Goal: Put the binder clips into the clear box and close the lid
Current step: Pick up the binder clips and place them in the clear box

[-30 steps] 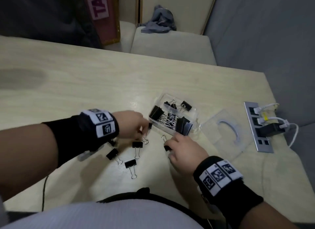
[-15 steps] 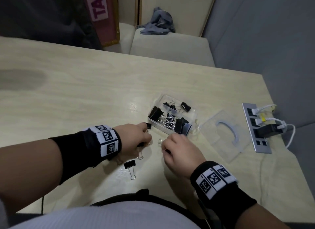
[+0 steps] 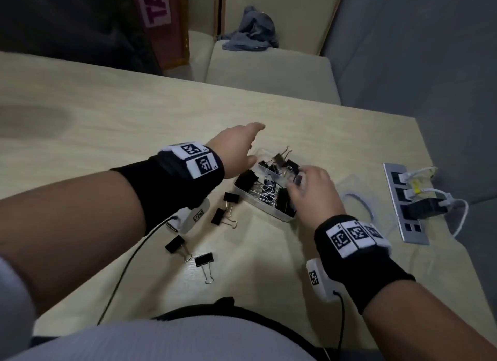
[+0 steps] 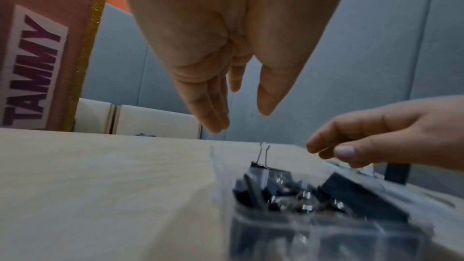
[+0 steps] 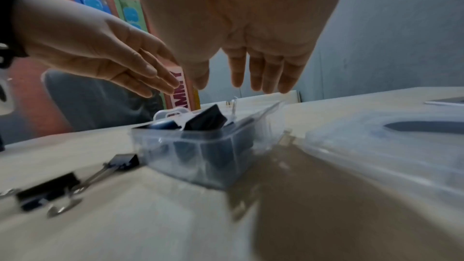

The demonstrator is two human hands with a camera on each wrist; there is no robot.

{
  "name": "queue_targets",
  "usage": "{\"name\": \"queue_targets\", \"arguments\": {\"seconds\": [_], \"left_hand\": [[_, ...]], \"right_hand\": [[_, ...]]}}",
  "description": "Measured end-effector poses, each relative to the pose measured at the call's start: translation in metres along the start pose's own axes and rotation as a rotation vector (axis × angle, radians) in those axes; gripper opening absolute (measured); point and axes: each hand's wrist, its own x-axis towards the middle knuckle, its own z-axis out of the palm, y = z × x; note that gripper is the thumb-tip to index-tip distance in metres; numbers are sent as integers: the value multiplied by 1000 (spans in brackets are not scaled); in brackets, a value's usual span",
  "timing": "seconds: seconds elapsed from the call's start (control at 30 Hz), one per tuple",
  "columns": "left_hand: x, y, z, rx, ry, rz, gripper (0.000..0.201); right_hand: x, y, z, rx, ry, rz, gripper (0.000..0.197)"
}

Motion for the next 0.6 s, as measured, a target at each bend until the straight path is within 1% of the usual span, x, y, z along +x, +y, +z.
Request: {"name": "queue_targets", "arguments": {"seconds": [0.1, 0.13, 0.2, 0.27, 0.33, 0.4, 0.47, 0.53, 0.6], "left_hand": [[-13, -19, 8, 93, -68, -31, 51], [-21, -26, 10, 122, -102, -50, 44], [-36, -39, 14, 216, -190, -83, 33], [-51, -48, 17, 302, -265, -105, 28], [-66, -56, 19, 369, -317, -114, 32], [-78, -62, 20, 479, -378, -132, 45], [-88, -70, 19, 569, -419, -184, 53], [-93, -74, 18, 574, -412, -223, 50], [-94, -76, 17, 555, -400, -226, 45]], "right_hand": [[-14, 6, 16, -131, -137, -51, 60], [-19, 7, 21, -140, -164, -57, 62], [-27, 8, 26, -83, -170, -42, 63], [-34, 8, 28, -45, -157, -31, 63], [-41, 10, 29, -44, -163, -52, 63], [-46, 16, 28, -49, -175, -94, 65], [-50, 22, 28, -72, -195, -138, 68], [-53, 27, 26, -102, -226, -171, 70], [-54, 26, 22, -125, -266, -179, 69]]}}
